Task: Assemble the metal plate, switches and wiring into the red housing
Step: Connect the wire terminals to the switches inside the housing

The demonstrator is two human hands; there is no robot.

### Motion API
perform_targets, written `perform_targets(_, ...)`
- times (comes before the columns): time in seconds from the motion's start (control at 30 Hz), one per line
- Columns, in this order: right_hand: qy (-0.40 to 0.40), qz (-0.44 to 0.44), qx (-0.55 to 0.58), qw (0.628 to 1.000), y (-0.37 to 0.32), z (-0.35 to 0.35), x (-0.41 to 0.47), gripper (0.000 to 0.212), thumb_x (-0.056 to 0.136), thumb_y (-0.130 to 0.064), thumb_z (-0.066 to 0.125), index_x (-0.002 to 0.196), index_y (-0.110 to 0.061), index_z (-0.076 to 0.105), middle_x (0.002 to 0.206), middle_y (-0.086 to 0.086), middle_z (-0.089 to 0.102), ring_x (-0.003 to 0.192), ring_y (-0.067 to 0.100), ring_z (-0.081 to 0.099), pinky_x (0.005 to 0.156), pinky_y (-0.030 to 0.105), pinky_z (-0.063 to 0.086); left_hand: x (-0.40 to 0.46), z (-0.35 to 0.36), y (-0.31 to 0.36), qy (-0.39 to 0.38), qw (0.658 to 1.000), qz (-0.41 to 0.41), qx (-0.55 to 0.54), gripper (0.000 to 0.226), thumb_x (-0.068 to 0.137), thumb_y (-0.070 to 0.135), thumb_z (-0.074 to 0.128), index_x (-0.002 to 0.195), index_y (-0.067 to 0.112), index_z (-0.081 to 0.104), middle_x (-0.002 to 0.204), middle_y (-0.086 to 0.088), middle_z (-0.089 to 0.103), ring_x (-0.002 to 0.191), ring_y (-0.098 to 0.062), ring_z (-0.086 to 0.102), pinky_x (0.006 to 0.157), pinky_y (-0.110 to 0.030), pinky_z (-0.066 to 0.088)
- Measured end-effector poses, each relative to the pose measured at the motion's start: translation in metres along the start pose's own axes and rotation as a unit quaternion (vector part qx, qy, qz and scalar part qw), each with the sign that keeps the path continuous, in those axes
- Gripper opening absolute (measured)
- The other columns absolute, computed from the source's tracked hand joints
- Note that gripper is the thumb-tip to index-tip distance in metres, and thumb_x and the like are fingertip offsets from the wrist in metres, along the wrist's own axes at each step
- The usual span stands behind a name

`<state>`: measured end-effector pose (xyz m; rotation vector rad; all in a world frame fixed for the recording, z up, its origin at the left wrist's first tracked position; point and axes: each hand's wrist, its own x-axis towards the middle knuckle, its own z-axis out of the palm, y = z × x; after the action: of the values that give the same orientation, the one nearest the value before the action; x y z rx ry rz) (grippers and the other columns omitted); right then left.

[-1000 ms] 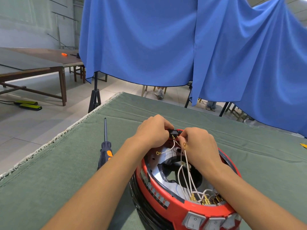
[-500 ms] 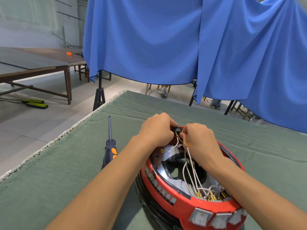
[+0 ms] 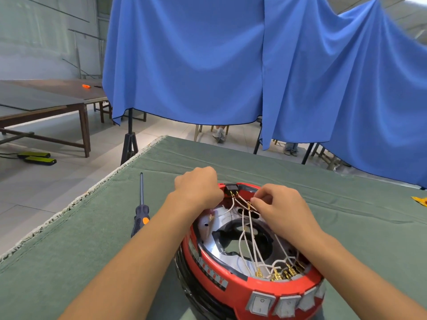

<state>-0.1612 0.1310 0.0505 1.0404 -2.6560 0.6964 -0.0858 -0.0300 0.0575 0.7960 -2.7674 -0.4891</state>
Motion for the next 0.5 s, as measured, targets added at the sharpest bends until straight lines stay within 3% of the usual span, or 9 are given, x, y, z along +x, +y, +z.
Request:
perform_targets(0.13,0.021,0.006,0.017,1.000,0.014,-0.008,-0.010,0.011,0.086,-0.026,0.060,0.080,-0.024,0.069,0.076,-0.012,0.066,0.081,0.012,0.061,0.072,0.033,0.050,0.000,-0.009,-0.008,-0.018,0.998,-0.019,0.048,0.023,0.081,0.014,0.055,0.065,0.015,0.039,0.069,-0.005,0.051,0.058,-0.023,0.051,0.054,-0.027,0.035)
perform_targets(0.2,0.025,0.008,0.018,0.999,0.020,-0.012,-0.010,0.012,0.086,-0.023,0.059,0.079,-0.025,0.069,0.075,-0.013,0.065,0.083,0.014,0.059,0.072,0.033,0.050,0.002,-0.002,-0.008,0.028,0.999,-0.013,0.039,0.026,0.082,0.017,0.058,0.063,0.014,0.040,0.069,-0.009,0.051,0.071,-0.029,0.058,0.057,-0.029,0.036)
perform_targets(0.3,0.023,0.008,0.043,0.999,0.028,-0.019,-0.009,0.013,0.087,-0.025,0.060,0.075,-0.028,0.067,0.073,-0.016,0.064,0.082,0.011,0.059,0.071,0.030,0.048,0.007,0.012,-0.009,0.088,0.996,-0.029,-0.009,0.021,0.082,0.030,0.063,0.072,0.012,0.058,0.070,-0.003,0.054,0.080,-0.032,0.059,0.064,-0.031,0.039)
perform_targets(0.4,0.026,-0.034,0.073,0.996,0.034,-0.027,-0.016,0.016,0.086,-0.038,0.061,0.072,-0.031,0.066,0.069,-0.020,0.063,0.083,0.002,0.053,0.068,0.022,0.042,0.015,0.016,-0.018,0.137,0.987,-0.068,-0.056,0.024,0.077,0.031,0.064,0.070,0.008,0.063,0.063,-0.004,0.056,0.071,-0.034,0.058,0.060,-0.030,0.038)
perform_targets(0.5,0.044,-0.094,0.058,0.993,0.037,-0.032,-0.027,0.035,0.080,-0.059,0.050,0.076,-0.030,0.070,0.074,-0.018,0.064,0.087,0.002,0.045,0.066,0.016,0.038,0.022,0.014,-0.025,0.160,0.975,-0.097,-0.121,0.025,0.072,0.024,0.063,0.058,0.004,0.059,0.052,-0.007,0.053,0.066,-0.036,0.062,0.057,-0.031,0.045)
